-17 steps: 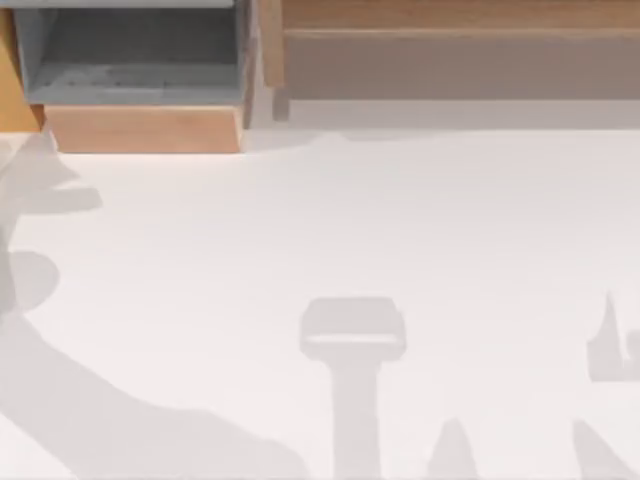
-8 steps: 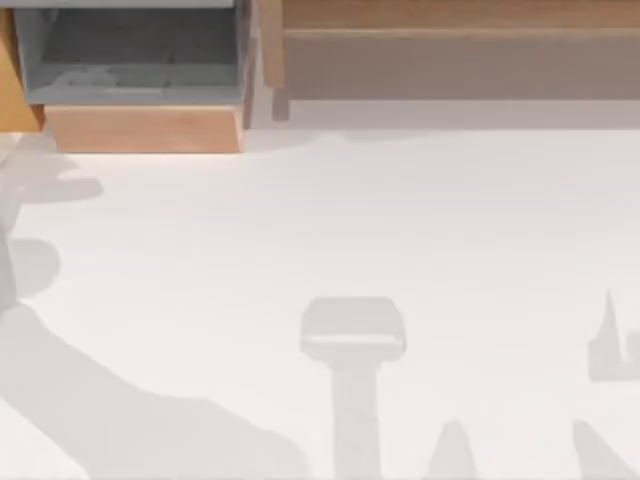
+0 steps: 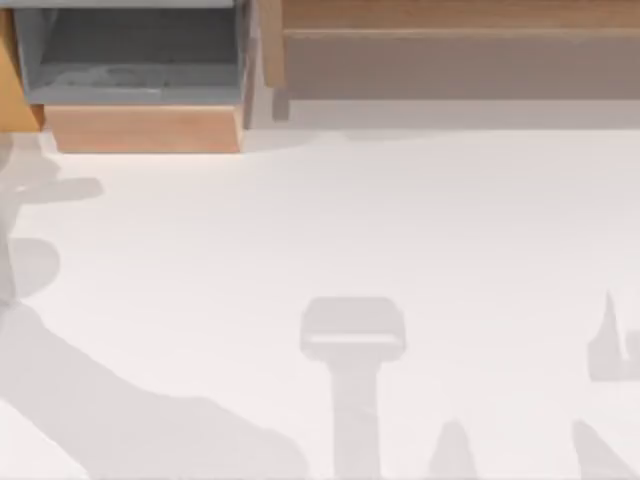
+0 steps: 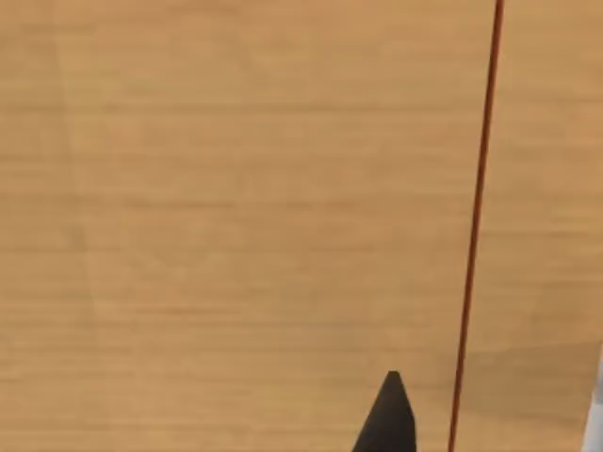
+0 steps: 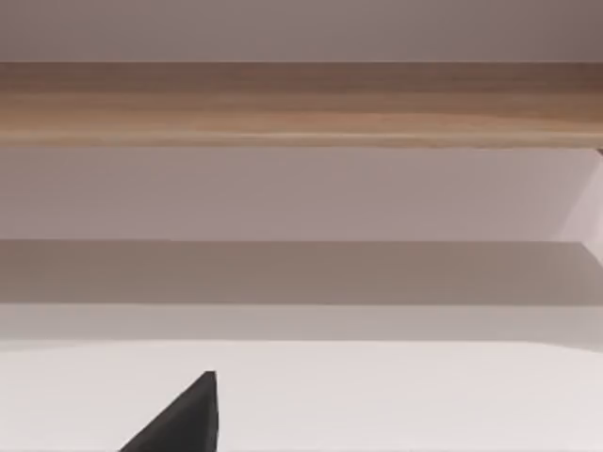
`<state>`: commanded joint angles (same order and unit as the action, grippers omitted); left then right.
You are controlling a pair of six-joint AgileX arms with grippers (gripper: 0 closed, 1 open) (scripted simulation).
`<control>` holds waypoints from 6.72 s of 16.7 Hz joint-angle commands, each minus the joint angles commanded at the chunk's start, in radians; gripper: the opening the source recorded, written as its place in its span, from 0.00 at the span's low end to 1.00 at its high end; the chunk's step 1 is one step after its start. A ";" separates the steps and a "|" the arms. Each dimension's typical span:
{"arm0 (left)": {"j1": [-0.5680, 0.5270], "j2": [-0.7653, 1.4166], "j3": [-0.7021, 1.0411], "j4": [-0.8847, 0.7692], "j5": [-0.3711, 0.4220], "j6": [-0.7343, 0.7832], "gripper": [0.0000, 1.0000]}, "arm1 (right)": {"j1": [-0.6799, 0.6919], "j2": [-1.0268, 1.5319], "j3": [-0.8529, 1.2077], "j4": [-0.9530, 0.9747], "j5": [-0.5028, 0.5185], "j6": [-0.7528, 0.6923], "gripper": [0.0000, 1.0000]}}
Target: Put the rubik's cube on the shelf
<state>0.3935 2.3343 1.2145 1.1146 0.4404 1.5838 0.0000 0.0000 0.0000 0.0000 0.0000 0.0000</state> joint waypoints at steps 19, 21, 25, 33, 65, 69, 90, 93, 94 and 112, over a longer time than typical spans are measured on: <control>0.050 -0.073 -0.209 0.085 0.043 -0.004 0.00 | 0.000 0.000 0.000 0.000 0.000 0.000 1.00; 0.067 -0.107 -0.265 0.128 0.059 -0.004 0.00 | 0.000 0.000 0.000 0.000 0.000 0.000 1.00; 0.074 -0.118 -0.279 0.139 0.069 -0.002 0.00 | 0.000 0.000 0.000 0.000 0.000 0.000 1.00; 0.140 -0.195 -0.471 0.237 0.137 -0.002 0.00 | 0.000 0.000 0.000 0.000 0.000 0.000 1.00; 0.286 -0.299 -0.729 0.392 0.282 0.011 0.98 | 0.000 0.000 0.000 0.000 0.000 0.000 1.00; 0.286 -0.299 -0.729 0.392 0.282 0.011 1.00 | 0.000 0.000 0.000 0.000 0.000 0.000 1.00; 0.367 -0.310 -0.747 0.385 0.290 0.015 1.00 | 0.000 0.000 0.000 0.000 0.000 0.000 1.00; 0.421 -0.309 -0.671 0.295 0.218 0.004 1.00 | 0.000 0.000 0.000 0.000 0.000 0.000 1.00; 0.440 -0.308 -0.635 0.255 0.189 -0.003 1.00 | 0.000 0.000 0.000 0.000 0.000 0.000 1.00; 0.416 -0.224 0.407 -1.051 -0.317 -0.539 1.00 | 0.000 0.000 0.000 0.000 0.000 0.000 1.00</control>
<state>0.8097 2.1102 1.6210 0.0633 0.1231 1.0450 0.0000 0.0000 0.0000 0.0000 0.0000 0.0000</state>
